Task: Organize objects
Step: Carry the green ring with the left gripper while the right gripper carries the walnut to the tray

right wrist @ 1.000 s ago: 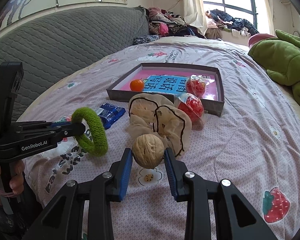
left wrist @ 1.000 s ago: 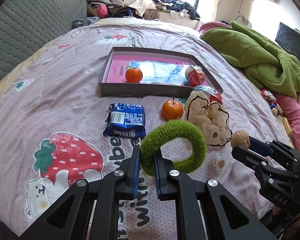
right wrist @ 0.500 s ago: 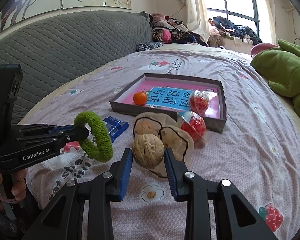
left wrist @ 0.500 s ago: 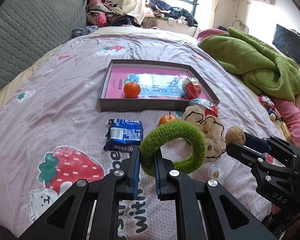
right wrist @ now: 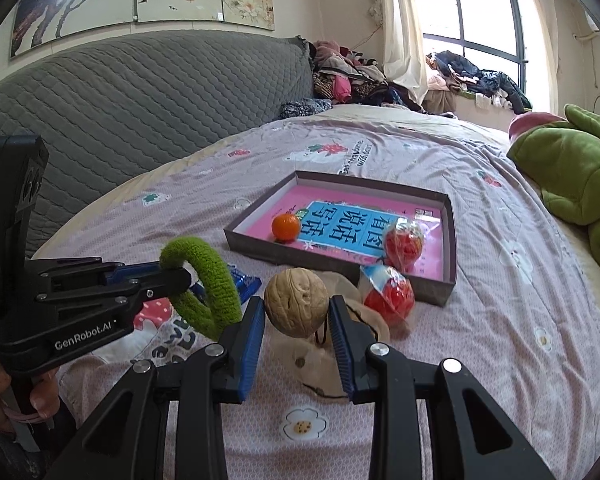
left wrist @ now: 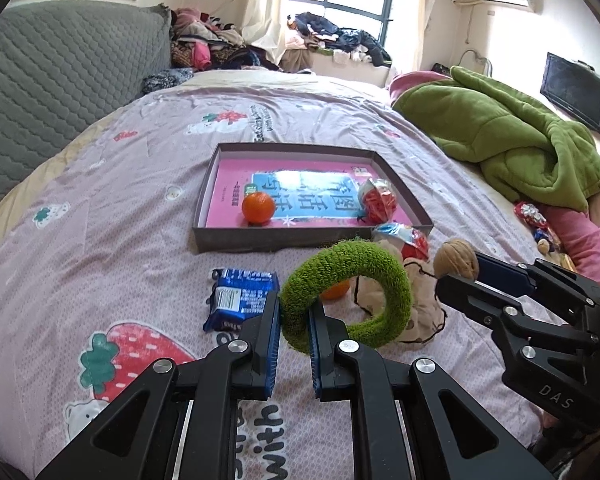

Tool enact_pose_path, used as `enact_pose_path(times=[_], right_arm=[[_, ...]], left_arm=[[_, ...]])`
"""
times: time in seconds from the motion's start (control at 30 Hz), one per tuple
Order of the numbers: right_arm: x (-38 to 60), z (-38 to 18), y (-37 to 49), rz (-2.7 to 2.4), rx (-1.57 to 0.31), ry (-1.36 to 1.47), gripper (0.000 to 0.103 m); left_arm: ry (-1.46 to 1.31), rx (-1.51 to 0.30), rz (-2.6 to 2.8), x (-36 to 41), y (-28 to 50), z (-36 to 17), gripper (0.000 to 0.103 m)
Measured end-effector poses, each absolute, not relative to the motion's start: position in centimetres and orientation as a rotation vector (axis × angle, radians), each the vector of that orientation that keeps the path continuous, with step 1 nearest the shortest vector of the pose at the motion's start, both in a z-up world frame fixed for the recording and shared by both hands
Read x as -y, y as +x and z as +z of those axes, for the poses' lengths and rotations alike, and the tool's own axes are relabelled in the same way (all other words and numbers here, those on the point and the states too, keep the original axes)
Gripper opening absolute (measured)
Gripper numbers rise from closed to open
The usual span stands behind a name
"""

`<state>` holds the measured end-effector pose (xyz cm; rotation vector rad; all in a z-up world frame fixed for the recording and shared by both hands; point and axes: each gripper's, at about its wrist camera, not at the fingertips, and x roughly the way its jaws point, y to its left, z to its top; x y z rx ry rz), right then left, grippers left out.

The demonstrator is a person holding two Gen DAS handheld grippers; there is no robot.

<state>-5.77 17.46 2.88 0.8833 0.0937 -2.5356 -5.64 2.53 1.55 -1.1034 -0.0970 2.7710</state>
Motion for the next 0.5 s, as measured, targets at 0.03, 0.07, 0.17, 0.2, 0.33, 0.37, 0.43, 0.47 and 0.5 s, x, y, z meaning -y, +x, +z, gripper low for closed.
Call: enact_pose_path(times=[0.03,0.07,0.17,0.2,0.33,0.37,0.43,0.47,0.5], right_arm=[[-17.4,3.0,-5.9,-2.537,-0.094,0.879,0.033],[-17.4,3.1,-5.9,-2.539,-0.093,0.874,0.033],[-17.5,3.5,-6.3,-2.541,-0.086,0.858,0.033],[-17.5,3.6,-6.3,-2.541,-0.087,0.853,0.033],[-17.4,4.0,-6.7,-2.542,-0.094,0.838,0.033],[-17.4,4.0,-6.7,-2.542,-0.094,0.836,0.033],[-17.5,4.1,-6.9,-2.542,-0.091,0.831,0.033],[-17.5,4.1,-7.1,-2.541,-0.090,0.830,0.033],[-17.6,4.1,-7.1,-2.541,-0.089,0.829,0.033]], left_arm=[[-1.093,0.095,2.775,-2.6,-5.7,1.7,0.013],[-1.086,0.090,2.779,-2.7,-5.6,1.9,0.013],[-1.064,0.082,2.791,-2.9,-5.8,2.3,0.013],[-1.056,0.087,2.794,-2.9,-5.8,2.5,0.013],[-1.048,0.088,2.799,-3.1,-6.3,2.9,0.013],[-1.047,0.088,2.797,-3.1,-6.4,3.0,0.013],[-1.039,0.079,2.807,-3.2,-6.6,3.2,0.013],[-1.035,0.077,2.809,-3.3,-6.6,3.3,0.013],[-1.033,0.076,2.810,-3.3,-6.7,3.4,0.013]])
